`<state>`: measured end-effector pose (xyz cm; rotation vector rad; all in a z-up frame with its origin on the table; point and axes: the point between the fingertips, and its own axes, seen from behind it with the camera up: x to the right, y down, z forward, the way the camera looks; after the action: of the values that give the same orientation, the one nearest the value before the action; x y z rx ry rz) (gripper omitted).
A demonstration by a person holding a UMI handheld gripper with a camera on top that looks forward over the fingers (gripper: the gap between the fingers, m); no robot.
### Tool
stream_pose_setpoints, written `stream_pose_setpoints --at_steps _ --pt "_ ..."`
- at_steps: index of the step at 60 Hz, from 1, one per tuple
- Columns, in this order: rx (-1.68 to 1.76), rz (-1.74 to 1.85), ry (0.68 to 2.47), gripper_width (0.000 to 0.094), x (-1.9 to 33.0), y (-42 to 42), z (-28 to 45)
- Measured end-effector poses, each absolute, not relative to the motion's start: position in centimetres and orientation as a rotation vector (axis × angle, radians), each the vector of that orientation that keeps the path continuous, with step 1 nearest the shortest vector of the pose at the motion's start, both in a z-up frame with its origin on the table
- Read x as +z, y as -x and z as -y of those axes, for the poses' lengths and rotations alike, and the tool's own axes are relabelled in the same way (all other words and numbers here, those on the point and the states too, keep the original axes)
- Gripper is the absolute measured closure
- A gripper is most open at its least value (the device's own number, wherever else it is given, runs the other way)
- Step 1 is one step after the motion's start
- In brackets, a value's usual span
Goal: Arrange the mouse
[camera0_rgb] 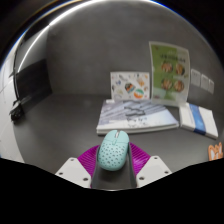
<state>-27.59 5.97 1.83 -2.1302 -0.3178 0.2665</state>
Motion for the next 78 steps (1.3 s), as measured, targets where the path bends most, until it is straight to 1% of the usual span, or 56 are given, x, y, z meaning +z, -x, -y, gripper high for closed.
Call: stream_pose_setpoints --at_steps 3,7,12,15,18,21,25,34,40,47,48,49,50,53,54,55,59,60,64,65,67,78 --pt "0.277 0.33 2.053 0.0483 5.3 26.8 -5.2" --pt "0.297 0.327 1.945 0.0488 11.0 25.0 -3.4" --pt "0.28 0.308 1.825 0.0489 17.4 20.0 -1.1" --pt "0.236 0.281 1.768 0.0489 20.5 15.6 0.0" --pt "0.164 0.246 1.734 0.0491 22.1 10.5 0.9" --pt "0.078 0.205 1.737 0.0493 21.9 4.7 1.3" --pt "-0.031 0.136 1.791 0.0493 19.5 -2.3 1.6" --pt "-0.144 -0.023 2.008 0.049 8.6 -14.3 0.2" --pt "-0.124 -0.083 2.111 0.0488 3.5 -18.2 -0.2" --pt "-0.075 -0.111 2.191 0.049 -0.1 -19.9 0.2" --pt "-0.073 -0.108 2.202 0.0485 -0.4 -20.0 0.3" --pt "-0.055 -0.103 2.195 0.0456 -1.3 -19.9 0.0" --pt "-0.042 -0.101 2.183 0.0485 -0.8 -19.9 -0.1" --pt "-0.013 -0.11 2.194 0.0477 -1.0 -20.0 0.0" --pt "-0.003 -0.113 2.196 0.046 -1.0 -20.0 -0.1" --pt "0.002 -0.115 2.201 0.0407 -1.1 -20.0 -0.1" --pt "0.007 -0.084 2.208 0.0322 -1.0 -19.9 0.1" --pt "0.007 -0.077 2.213 0.0225 -1.0 -19.9 0.3" --pt "0.031 -0.057 2.204 0.004 -0.6 -19.3 1.0" --pt "0.044 -0.053 2.198 0.0079 -0.3 -19.0 1.4" --pt "0.073 -0.048 2.184 0.0095 0.2 -18.5 2.4" --pt "0.301 -0.049 2.115 0.0095 3.5 -16.3 11.1"
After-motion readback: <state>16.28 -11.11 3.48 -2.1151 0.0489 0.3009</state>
